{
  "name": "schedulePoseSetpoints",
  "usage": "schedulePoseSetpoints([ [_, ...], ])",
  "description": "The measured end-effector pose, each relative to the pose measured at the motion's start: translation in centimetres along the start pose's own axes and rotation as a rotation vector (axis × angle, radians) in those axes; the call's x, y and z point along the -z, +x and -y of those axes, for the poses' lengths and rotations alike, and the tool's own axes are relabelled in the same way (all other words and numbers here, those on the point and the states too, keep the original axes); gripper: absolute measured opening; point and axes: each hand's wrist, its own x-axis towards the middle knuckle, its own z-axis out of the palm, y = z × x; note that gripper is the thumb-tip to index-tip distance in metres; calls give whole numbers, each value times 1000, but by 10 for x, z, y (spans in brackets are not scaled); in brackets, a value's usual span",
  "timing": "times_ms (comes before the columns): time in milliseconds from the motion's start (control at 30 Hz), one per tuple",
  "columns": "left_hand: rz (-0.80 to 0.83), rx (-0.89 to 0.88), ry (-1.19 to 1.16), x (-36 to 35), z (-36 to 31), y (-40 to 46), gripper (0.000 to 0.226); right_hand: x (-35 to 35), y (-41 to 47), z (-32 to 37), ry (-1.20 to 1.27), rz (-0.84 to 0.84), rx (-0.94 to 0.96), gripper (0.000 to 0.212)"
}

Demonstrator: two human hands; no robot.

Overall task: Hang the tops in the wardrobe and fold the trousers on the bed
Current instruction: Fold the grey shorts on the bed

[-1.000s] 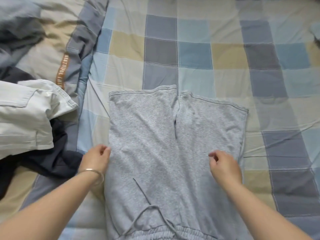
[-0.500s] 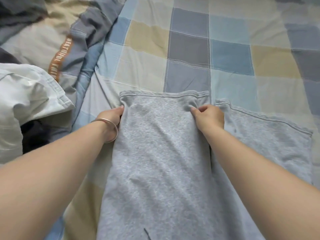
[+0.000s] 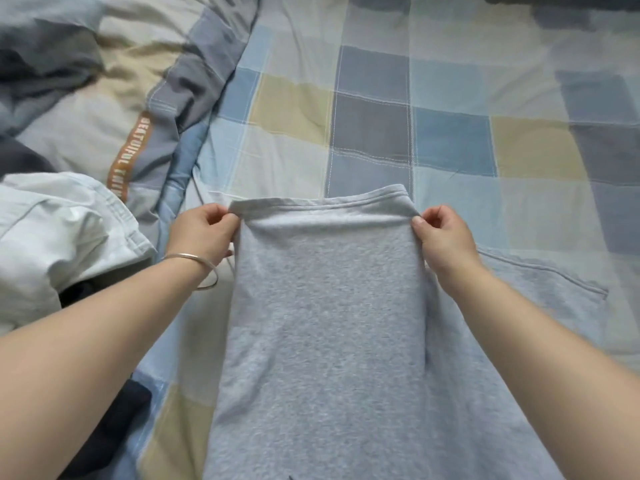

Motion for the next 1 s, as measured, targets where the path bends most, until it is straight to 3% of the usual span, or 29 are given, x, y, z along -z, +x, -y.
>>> schedulePoseSetpoints([
  [100, -75, -84, 212, 0, 3, 8, 20, -3, 0, 1, -220, -179, 170, 4],
  [200, -150, -110, 465, -17, 10, 14, 22, -17, 3, -13, -372, -217, 217, 16],
  [267, -178, -23, 507, -30, 14, 18, 29, -30, 5, -28, -467, -166, 221, 17],
  [433, -256, -74, 703, -36, 31, 22, 27, -48, 15, -53, -510, -32, 201, 31],
  [500, -277, -3, 671, -31, 31, 18, 28, -38, 11, -49, -393, 16, 196, 39],
  [567, -295, 68, 547, -34, 17, 12, 35, -7, 2, -50, -289, -60, 227, 34],
  [633, -309, -85, 600, -43, -3, -1, 45, 40, -9, -64, -348, -231, 233, 26],
  [733, -181, -630, 752, -81, -33, -30, 38, 114, -21, -98, -543, -461, -11, 33],
  [833, 83, -902, 762, -147, -61, -57, 39, 161, -21, -123, -485, -554, -417, 48],
  [900, 243, -846, 889, -193, -71, -73, 38, 171, -21, -134, -422, -457, -483, 53],
  [1000, 355, -500, 1028, -246, -71, -81, 53, 174, -12, -145, -226, -427, -525, 58],
])
